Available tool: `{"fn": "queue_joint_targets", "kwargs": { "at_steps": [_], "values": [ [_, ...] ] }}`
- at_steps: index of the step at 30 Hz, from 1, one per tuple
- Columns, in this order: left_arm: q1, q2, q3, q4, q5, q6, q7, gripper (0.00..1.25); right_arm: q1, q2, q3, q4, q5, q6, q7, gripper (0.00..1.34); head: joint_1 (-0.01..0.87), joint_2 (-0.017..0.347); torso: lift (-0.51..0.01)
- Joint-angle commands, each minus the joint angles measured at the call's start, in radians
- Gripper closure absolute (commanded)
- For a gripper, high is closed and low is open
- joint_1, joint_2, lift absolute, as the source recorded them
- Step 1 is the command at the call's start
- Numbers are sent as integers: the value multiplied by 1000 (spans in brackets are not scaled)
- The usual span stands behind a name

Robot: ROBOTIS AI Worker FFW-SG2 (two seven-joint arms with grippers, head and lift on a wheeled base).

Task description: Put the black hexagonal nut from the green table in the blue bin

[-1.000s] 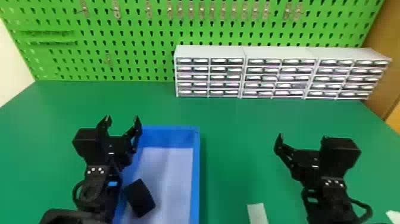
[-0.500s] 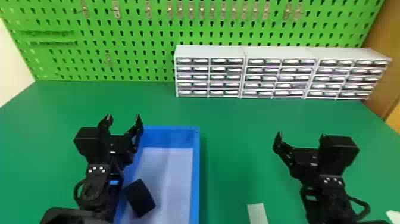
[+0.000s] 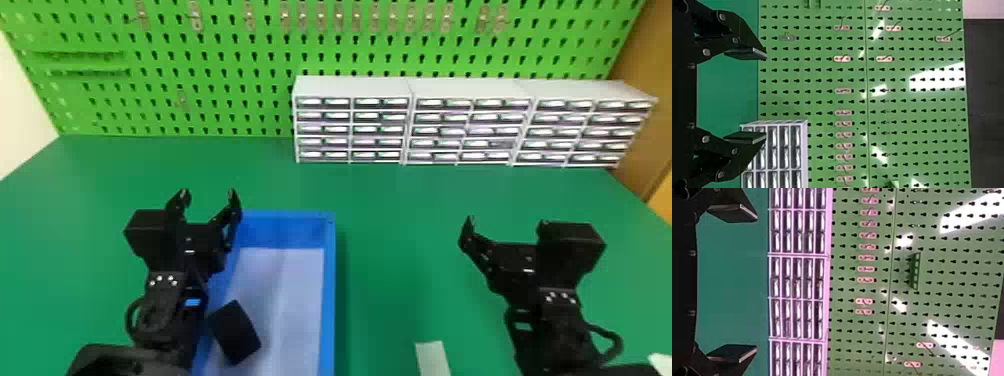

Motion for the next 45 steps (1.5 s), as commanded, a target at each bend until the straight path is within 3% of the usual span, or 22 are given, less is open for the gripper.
{"fn": "queue_joint_targets", "kwargs": {
  "at_steps": [1, 5, 45],
  "values": [
    [-2, 0, 1, 0, 1, -1, 0, 522, 0, -11, 5, 0, -5, -1, 0, 130, 657, 57, -95],
    [-4, 0, 2, 0, 2, -1, 0, 521, 4, -22, 12, -2, -10, 1, 0, 130, 657, 57, -95],
    [25, -2, 16, -3, 2, -50, 5, 524, 24, -26, -6, -15, -35, -1, 1, 128, 657, 57, -95]
  ]
}}
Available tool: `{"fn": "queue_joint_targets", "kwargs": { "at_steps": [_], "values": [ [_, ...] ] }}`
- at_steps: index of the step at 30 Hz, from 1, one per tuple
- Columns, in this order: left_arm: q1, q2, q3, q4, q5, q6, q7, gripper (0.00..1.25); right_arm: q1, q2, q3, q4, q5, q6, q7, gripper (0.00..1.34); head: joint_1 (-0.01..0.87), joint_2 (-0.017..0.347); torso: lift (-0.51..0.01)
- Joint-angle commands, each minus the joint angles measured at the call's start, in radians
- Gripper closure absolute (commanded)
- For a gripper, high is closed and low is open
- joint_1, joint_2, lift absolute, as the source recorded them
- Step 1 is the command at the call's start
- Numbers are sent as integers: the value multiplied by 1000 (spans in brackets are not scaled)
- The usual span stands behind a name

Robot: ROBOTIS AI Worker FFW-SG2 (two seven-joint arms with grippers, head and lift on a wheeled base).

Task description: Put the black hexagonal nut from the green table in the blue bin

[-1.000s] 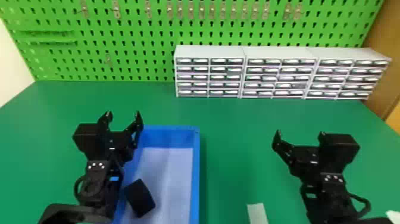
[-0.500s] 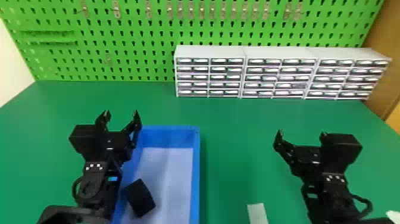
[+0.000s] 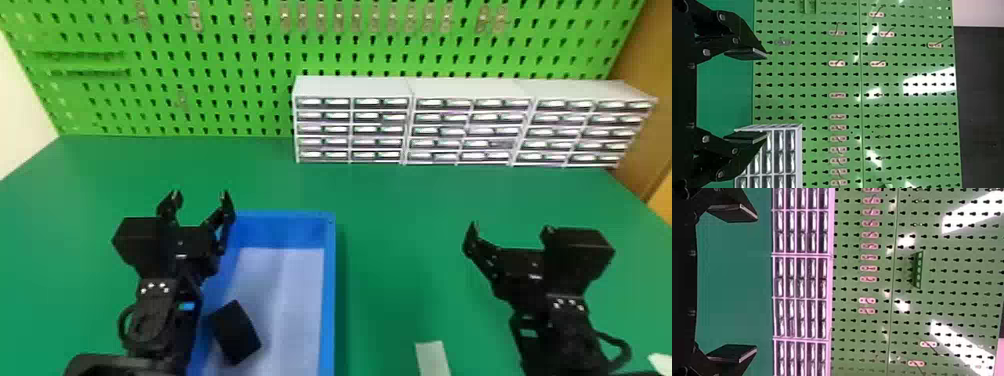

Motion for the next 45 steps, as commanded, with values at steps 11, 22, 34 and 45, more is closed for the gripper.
{"fn": "queue_joint_targets", "kwargs": {
  "at_steps": [11, 22, 34, 45],
  "values": [
    [12, 0, 3, -31, 6, 26, 31, 525, 6, -7, -5, -11, -3, 1, 0, 130, 657, 57, -95],
    [17, 0, 13, -46, 2, 58, 31, 525, 9, -11, -20, -21, -9, 18, 0, 127, 657, 57, -95],
    [22, 2, 13, -52, -6, 72, 31, 525, 7, -22, -20, -29, -9, 31, 0, 130, 657, 57, -95],
    [20, 2, 13, -52, -12, 75, 31, 522, 6, -34, -13, -31, -14, 42, 0, 130, 657, 57, -95]
  ]
}}
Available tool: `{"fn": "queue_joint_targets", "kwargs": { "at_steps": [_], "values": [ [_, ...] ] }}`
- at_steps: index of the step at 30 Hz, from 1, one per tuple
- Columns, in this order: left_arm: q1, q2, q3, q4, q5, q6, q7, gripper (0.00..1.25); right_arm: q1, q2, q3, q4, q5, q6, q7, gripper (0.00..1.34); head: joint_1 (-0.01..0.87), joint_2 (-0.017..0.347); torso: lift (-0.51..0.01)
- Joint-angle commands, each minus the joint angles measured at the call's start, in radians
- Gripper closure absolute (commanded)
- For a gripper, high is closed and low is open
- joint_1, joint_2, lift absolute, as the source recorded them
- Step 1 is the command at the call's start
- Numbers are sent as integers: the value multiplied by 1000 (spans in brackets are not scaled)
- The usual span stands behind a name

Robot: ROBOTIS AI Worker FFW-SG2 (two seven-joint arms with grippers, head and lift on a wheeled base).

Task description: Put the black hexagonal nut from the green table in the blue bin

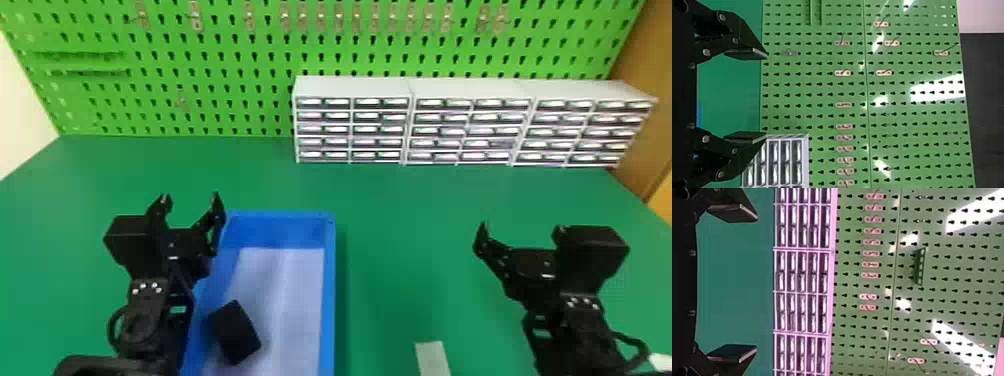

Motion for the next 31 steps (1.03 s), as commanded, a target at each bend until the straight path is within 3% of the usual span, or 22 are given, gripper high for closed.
{"fn": "queue_joint_targets", "kwargs": {
  "at_steps": [1, 31],
  "values": [
    [-1, 0, 0, 0, -5, 3, 0, 522, -3, -7, 5, 0, -1, 7, 0, 130, 657, 57, -95],
    [-6, 0, -2, 0, -13, 14, -2, 521, -13, -11, 10, 0, -8, 24, 1, 130, 657, 57, -95]
  ]
}}
